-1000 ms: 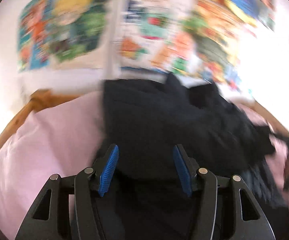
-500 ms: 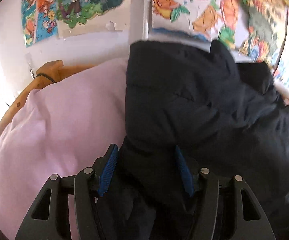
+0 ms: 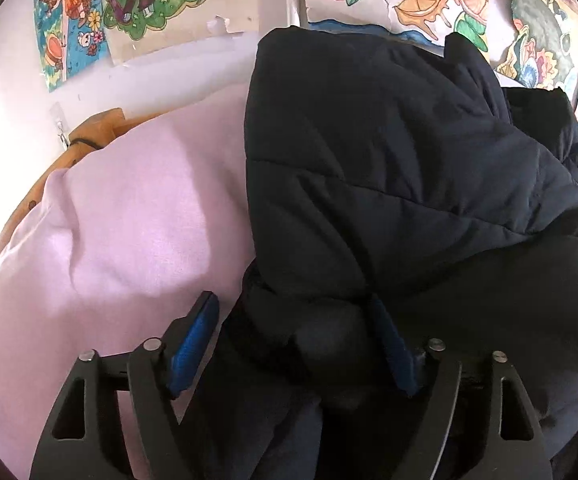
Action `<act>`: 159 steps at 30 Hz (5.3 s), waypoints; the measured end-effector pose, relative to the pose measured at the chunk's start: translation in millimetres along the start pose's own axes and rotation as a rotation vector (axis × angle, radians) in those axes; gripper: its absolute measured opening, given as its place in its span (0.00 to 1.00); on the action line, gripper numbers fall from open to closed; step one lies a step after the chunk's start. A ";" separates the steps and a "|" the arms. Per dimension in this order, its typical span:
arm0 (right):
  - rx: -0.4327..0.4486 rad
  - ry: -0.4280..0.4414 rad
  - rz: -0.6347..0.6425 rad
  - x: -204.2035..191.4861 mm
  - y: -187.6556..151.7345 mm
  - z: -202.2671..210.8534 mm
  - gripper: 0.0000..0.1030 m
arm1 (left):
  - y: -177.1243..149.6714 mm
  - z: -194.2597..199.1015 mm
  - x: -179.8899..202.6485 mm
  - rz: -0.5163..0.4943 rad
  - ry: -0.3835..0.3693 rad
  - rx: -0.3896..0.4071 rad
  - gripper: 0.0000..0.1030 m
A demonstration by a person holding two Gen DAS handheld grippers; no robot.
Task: Fold large clothes
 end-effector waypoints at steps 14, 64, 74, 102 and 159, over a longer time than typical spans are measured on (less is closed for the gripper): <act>0.201 0.267 -0.182 11.8 23.1 92.4 0.90 | -40.8 129.4 50.9 -0.279 -0.202 0.248 0.87; 0.007 0.433 -0.519 75.3 182.3 -94.0 0.34 | 81.2 90.2 42.5 -0.128 -0.280 0.158 0.88; 0.222 0.455 -0.290 55.3 173.6 -2.1 0.20 | 96.5 117.5 59.8 -0.199 -0.355 0.267 0.88; 0.387 0.428 0.008 23.5 96.1 148.8 0.17 | 150.8 181.6 105.3 -0.156 -0.540 0.297 0.82; 0.442 0.466 -0.207 47.8 29.8 243.8 0.56 | -120.6 149.6 63.5 -0.320 -0.342 0.242 0.03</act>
Point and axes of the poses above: each gripper's, at about its wrist camera, not at the fingertips, and z roughly against the way its jaws point, x to its right, y to its top, the point moved 8 cm from there along -z, roughly the way its jaws point, and after that the axes turned 2 degrees about y, right-handed, at the moved point
